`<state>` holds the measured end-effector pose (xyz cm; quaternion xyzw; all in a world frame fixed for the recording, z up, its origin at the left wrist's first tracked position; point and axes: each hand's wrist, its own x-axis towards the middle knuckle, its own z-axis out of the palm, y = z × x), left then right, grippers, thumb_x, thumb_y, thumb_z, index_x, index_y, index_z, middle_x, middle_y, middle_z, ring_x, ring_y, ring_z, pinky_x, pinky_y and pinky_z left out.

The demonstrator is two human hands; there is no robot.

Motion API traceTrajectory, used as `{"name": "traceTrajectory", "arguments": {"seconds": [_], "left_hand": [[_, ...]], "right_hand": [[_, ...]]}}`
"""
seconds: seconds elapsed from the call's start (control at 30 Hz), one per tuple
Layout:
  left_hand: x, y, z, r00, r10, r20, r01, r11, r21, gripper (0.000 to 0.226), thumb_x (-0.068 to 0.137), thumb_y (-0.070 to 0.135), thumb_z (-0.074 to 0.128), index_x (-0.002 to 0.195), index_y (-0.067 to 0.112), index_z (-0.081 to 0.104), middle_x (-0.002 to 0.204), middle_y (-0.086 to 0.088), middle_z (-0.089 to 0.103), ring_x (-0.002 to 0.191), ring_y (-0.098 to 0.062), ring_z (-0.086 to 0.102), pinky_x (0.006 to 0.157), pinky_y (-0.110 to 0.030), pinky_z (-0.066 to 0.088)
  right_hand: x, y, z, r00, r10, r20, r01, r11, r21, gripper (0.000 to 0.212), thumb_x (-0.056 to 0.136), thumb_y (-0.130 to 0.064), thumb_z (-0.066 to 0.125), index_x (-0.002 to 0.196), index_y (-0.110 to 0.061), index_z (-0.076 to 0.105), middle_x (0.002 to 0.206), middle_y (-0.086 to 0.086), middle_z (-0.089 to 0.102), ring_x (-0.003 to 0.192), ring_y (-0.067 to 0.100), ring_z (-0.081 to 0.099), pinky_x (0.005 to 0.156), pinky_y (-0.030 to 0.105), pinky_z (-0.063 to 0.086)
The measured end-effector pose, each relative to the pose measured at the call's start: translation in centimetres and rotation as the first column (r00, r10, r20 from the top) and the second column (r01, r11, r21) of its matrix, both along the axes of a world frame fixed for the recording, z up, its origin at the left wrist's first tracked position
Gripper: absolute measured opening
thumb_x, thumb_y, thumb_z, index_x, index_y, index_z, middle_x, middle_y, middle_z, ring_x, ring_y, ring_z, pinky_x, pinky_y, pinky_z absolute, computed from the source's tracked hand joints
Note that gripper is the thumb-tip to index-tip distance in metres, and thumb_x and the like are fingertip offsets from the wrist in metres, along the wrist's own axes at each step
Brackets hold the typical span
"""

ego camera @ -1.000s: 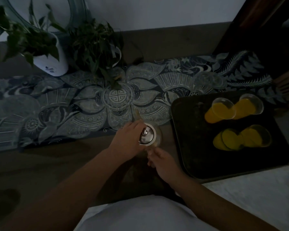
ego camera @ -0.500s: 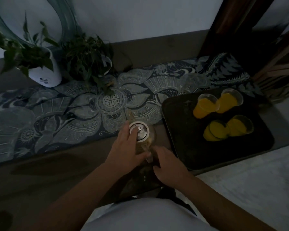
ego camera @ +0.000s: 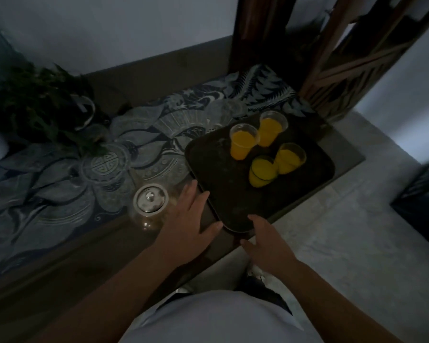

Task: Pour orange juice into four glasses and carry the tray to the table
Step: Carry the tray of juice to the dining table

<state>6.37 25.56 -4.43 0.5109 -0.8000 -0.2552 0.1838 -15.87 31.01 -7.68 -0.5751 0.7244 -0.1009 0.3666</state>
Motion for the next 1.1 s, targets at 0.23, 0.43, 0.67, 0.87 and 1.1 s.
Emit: {"name": "traceTrajectory", "arguments": {"seconds": [0.23, 0.43, 0.67, 0.87, 1.1], "left_hand": [[-5.2, -1.6, -1.4, 0.980, 0.004, 0.197, -0.036, 0.987, 0.160, 0.092, 0.081, 0.080, 0.027, 0.154, 0.024, 0.021, 0.165, -0.003, -0.001, 0.151, -0.023, 0.001, 0.117, -0.039, 0.014], [-9.8, -1.8, -2.5, 0.945, 0.079, 0.318, -0.176, 0.941, 0.289, 0.082, 0.090, 0.068, 0.040, 0.155, 0.023, 0.018, 0.165, -0.004, -0.001, 0.150, -0.024, 0.007, 0.120, -0.041, 0.019], [-14.4, -1.7, -3.8, 0.873, 0.355, 0.334, -0.459, 0.830, 0.316, 0.080, 0.091, 0.062, 0.046, 0.154, 0.020, 0.019, 0.164, -0.007, 0.005, 0.149, -0.028, 0.011, 0.117, -0.045, 0.023], [-14.9, -2.4, -4.8, 0.773, 0.541, 0.332, -0.630, 0.718, 0.296, 0.079, 0.092, 0.056, 0.051, 0.153, 0.016, 0.020, 0.160, -0.012, 0.018, 0.146, -0.033, 0.019, 0.114, -0.049, 0.028], [-12.8, -5.4, -6.5, 0.684, 0.653, 0.326, -0.729, 0.595, 0.339, 0.073, 0.090, 0.048, 0.059, 0.146, 0.011, 0.028, 0.146, -0.018, 0.034, 0.134, -0.038, 0.036, 0.106, -0.053, 0.037]], "right_hand": [[-8.7, -0.9, -0.1, 0.998, -0.040, -0.046, 0.040, 0.999, -0.015, 0.071, 0.092, -0.035, 0.057, 0.150, -0.018, 0.020, 0.157, 0.004, 0.028, 0.140, 0.022, 0.029, 0.111, 0.031, 0.024], [-16.9, -3.2, -0.3, 0.999, 0.005, -0.049, -0.005, 1.000, -0.009, 0.072, 0.092, -0.033, 0.058, 0.151, -0.014, 0.021, 0.158, 0.008, 0.025, 0.142, 0.024, 0.026, 0.112, 0.032, 0.023], [-25.6, -8.3, -0.6, 0.992, 0.110, -0.063, -0.107, 0.993, 0.052, 0.070, 0.091, -0.029, 0.059, 0.149, -0.012, 0.025, 0.157, 0.010, 0.028, 0.142, 0.027, 0.027, 0.111, 0.040, 0.029], [-28.9, -13.3, -1.0, 0.981, 0.142, -0.130, -0.150, 0.988, -0.047, 0.054, 0.091, -0.026, 0.061, 0.141, -0.015, 0.043, 0.143, 0.008, 0.048, 0.128, 0.027, 0.046, 0.101, 0.040, 0.042], [-28.9, -18.8, -2.4, 0.970, 0.119, -0.212, -0.138, 0.987, -0.078, 0.050, 0.092, -0.027, 0.058, 0.139, -0.016, 0.044, 0.142, 0.007, 0.050, 0.128, 0.027, 0.048, 0.101, 0.042, 0.045]]}}
